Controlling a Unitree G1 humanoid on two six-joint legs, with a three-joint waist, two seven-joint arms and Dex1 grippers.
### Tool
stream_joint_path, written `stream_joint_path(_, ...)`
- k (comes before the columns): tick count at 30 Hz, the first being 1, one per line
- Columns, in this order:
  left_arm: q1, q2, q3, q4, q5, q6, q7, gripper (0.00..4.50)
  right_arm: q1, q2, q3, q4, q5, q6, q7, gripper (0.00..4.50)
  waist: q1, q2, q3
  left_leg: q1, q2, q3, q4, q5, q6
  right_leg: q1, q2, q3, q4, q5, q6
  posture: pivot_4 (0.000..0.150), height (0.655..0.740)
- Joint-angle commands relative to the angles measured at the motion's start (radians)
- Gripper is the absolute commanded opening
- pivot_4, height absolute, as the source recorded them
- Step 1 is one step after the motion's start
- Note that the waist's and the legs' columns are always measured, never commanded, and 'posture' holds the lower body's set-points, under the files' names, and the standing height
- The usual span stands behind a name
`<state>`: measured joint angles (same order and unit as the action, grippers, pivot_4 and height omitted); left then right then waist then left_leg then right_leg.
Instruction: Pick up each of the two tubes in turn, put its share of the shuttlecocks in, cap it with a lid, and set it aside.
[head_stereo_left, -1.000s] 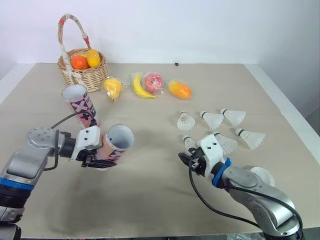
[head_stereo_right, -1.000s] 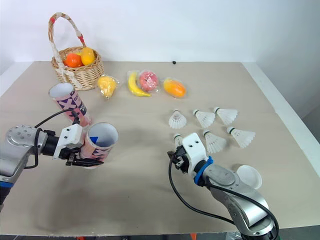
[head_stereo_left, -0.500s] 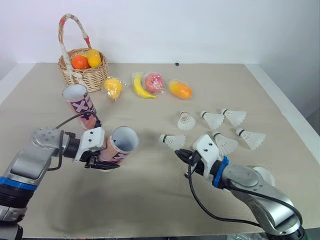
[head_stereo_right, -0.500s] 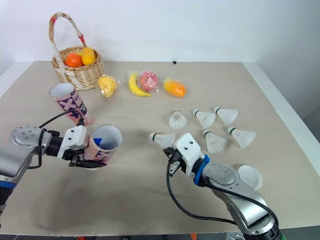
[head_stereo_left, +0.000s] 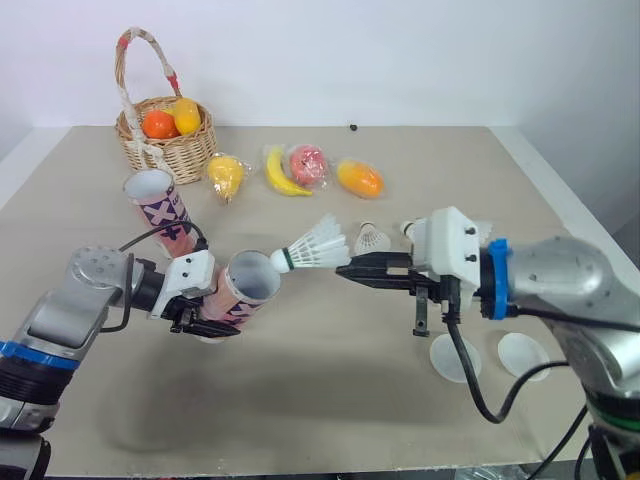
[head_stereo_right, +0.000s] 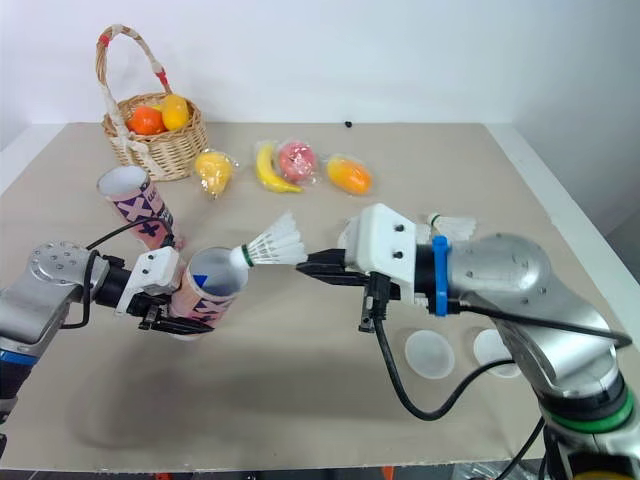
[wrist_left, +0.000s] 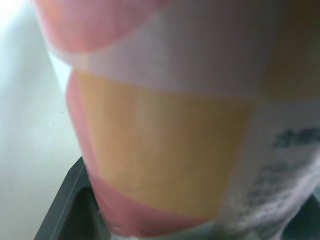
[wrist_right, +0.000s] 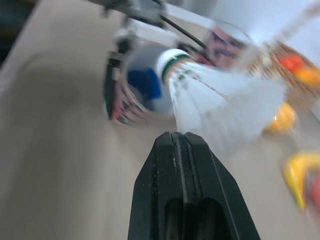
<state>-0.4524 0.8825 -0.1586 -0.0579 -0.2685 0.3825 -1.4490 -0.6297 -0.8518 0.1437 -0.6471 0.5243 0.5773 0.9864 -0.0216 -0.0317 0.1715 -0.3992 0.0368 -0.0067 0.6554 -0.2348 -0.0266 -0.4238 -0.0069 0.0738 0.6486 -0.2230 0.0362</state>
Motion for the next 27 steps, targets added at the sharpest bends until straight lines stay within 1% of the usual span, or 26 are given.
stream_joint_path(1, 0.007, -0.011, -0.039, -0.011, -0.032, 0.049, -0.033, 2.9, -0.084, 0.001, 0.106, 0.044, -0.105, -0.09, 0.09, 0.05, 0.001, 0.0, 0.0, 0.0, 0.0, 0.0, 0.0, -0.001, 0.001, 0.0, 0.0, 0.0, 0.0, 0.0, 0.001, 0.15, 0.7298)
stream_joint_path(6, 0.018, -0.01, -0.04, -0.027, -0.032, 0.063, -0.034, 2.9, -0.167, 0.049, 0.178, 0.136, -0.178, -0.151, 0.143, 0.05, 0.001, 0.0, 0.0, -0.002, 0.0, 0.0, 0.001, -0.002, 0.003, -0.001, 0.0, 0.0, 0.0, 0.0, 0.003, 0.15, 0.7298)
stream_joint_path(10, 0.041, -0.005, -0.038, -0.046, -0.031, 0.061, -0.029, 2.9, -0.212, 0.076, 0.192, 0.21, -0.215, -0.202, 0.185, 0.05, 0.001, 0.001, 0.0, -0.002, 0.0, 0.0, 0.001, -0.002, 0.004, -0.001, 0.0, 0.0, 0.001, 0.0, 0.003, 0.15, 0.7298)
stream_joint_path(16, 0.053, -0.005, -0.039, -0.042, -0.02, 0.047, -0.028, 2.9, -0.246, 0.108, 0.214, 0.231, -0.222, -0.238, 0.263, 0.05, 0.001, 0.002, -0.001, -0.002, 0.0, 0.0, 0.001, -0.002, 0.004, -0.001, -0.001, -0.001, 0.001, 0.0, 0.003, 0.15, 0.7298)
stream_joint_path(21, 0.044, -0.013, -0.048, -0.025, -0.014, 0.04, -0.03, 2.9, -0.293, 0.172, 0.24, 0.27, -0.222, -0.244, 0.311, 0.05, 0.001, 0.004, -0.001, -0.001, 0.0, -0.001, 0.001, -0.002, 0.004, -0.001, 0.0, -0.001, 0.002, 0.0, 0.003, 0.15, 0.7298)
stream_joint_path(25, 0.038, -0.013, -0.06, -0.017, 0.0, 0.027, -0.035, 2.9, -0.325, 0.238, 0.267, 0.36, -0.259, -0.277, 0.316, 0.05, 0.001, 0.005, -0.001, -0.001, 0.0, 0.0, 0.003, -0.002, 0.004, -0.001, 0.0, -0.001, 0.002, 0.001, 0.003, 0.15, 0.7298)
stream_joint_path(27, 0.032, -0.01, -0.076, -0.005, 0.031, -0.008, -0.035, 2.9, -0.335, 0.271, 0.268, 0.403, -0.269, -0.282, 0.307, 0.05, 0.001, 0.005, -0.001, -0.001, 0.0, 0.0, 0.003, -0.002, 0.004, -0.001, 0.0, -0.001, 0.003, 0.001, 0.002, 0.15, 0.7298)
